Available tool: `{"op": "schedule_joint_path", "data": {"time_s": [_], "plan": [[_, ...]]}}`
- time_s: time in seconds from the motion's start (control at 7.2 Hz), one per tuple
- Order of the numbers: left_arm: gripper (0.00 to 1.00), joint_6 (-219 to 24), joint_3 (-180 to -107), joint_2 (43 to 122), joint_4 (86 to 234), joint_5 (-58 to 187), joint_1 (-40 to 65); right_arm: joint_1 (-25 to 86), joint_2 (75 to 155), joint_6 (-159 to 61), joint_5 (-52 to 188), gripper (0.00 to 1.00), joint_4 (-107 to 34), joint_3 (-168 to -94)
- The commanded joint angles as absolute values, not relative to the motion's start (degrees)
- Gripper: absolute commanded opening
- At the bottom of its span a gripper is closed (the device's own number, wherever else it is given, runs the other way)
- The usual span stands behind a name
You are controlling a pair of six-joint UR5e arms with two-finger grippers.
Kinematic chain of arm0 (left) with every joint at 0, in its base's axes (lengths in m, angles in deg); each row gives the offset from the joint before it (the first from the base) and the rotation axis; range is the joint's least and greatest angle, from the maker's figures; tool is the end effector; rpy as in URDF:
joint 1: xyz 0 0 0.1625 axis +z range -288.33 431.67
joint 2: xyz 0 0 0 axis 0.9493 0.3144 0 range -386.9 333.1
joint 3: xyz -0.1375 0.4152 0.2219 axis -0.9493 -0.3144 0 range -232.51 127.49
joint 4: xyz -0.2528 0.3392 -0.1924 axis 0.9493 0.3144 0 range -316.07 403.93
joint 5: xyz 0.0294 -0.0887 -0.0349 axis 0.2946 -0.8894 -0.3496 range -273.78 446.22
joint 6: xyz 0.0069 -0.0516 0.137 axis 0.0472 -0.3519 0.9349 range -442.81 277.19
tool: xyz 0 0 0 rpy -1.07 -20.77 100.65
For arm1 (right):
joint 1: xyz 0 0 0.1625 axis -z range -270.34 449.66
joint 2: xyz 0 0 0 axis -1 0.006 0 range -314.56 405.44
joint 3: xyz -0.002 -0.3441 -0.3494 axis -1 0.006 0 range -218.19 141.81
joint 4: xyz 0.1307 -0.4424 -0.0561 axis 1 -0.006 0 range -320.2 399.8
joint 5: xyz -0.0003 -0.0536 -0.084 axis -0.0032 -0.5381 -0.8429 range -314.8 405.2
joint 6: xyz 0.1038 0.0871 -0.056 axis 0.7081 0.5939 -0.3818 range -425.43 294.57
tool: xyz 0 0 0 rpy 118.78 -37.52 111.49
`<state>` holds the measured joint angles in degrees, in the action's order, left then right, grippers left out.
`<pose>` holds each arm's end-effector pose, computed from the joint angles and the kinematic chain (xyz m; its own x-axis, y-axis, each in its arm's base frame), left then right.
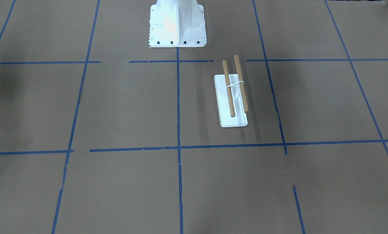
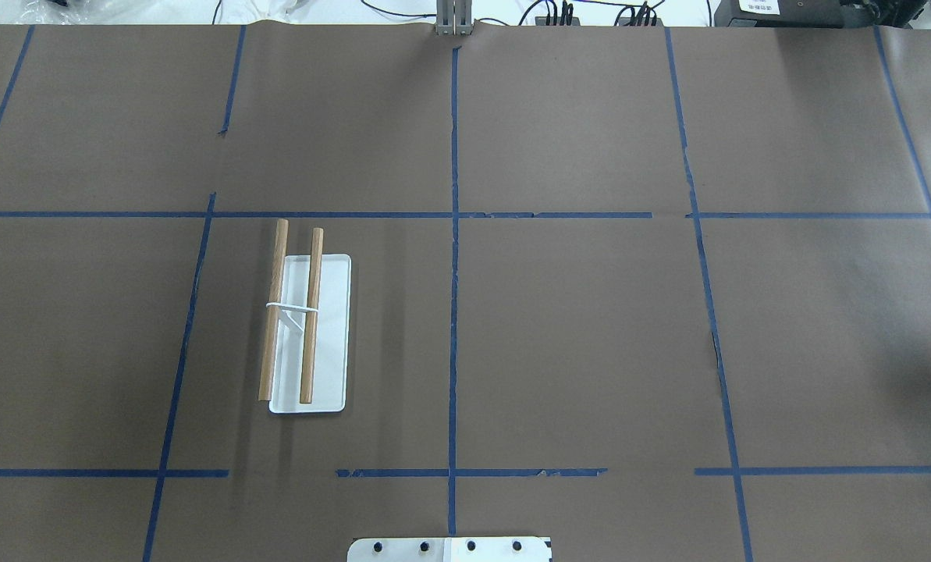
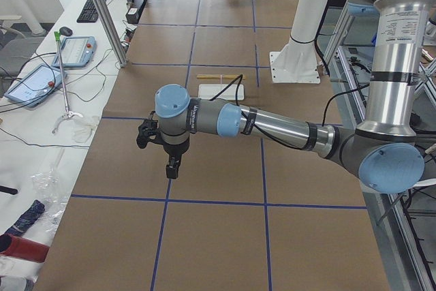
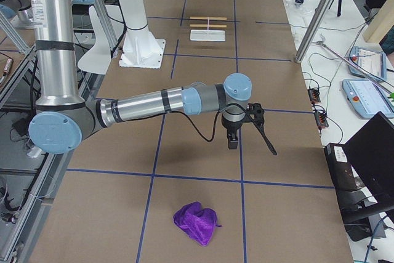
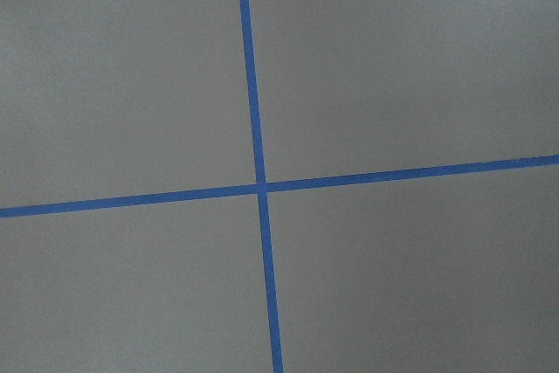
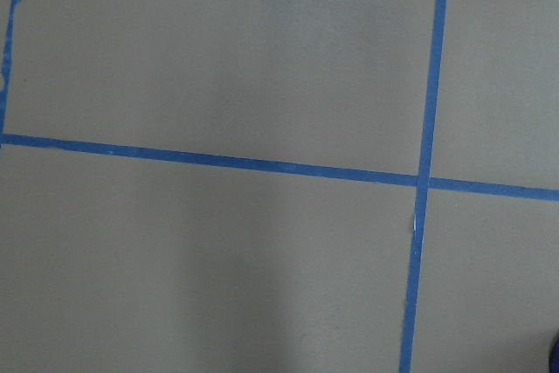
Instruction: Hang towel on rack
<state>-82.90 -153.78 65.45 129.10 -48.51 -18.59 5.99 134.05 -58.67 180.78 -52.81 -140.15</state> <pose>-0.0328 -0.5672 0.6353 0.7109 0.1027 -0.6958 0.0057 0.9884 0.1518 -0.0334 -0.5618 0.6323 0.6890 -0.0928 0.7187 0.0273 0.9944 0.1023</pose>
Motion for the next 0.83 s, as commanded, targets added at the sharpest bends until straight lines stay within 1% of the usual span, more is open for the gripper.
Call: {"op": "schedule_joint_path", "data": {"time_s": [0.0, 0.28, 0.69], "plan": [[1.0, -82.9, -154.37, 65.47, 129.18, -48.43, -18.59, 5.99, 134.29, -58.75, 180.82, 1.0, -52.84, -140.06], [1.0, -82.9, -155.86, 65.47, 129.18, -48.43, -18.5, 5.99, 134.47, -58.75, 180.38, 1.0, -52.84, -139.71], [1.0, -83.34, -156.04, 65.2, 129.79, -49.04, -17.98, 5.99, 136.84, -59.19, 179.94, 1.0, -52.66, -140.32]]}}
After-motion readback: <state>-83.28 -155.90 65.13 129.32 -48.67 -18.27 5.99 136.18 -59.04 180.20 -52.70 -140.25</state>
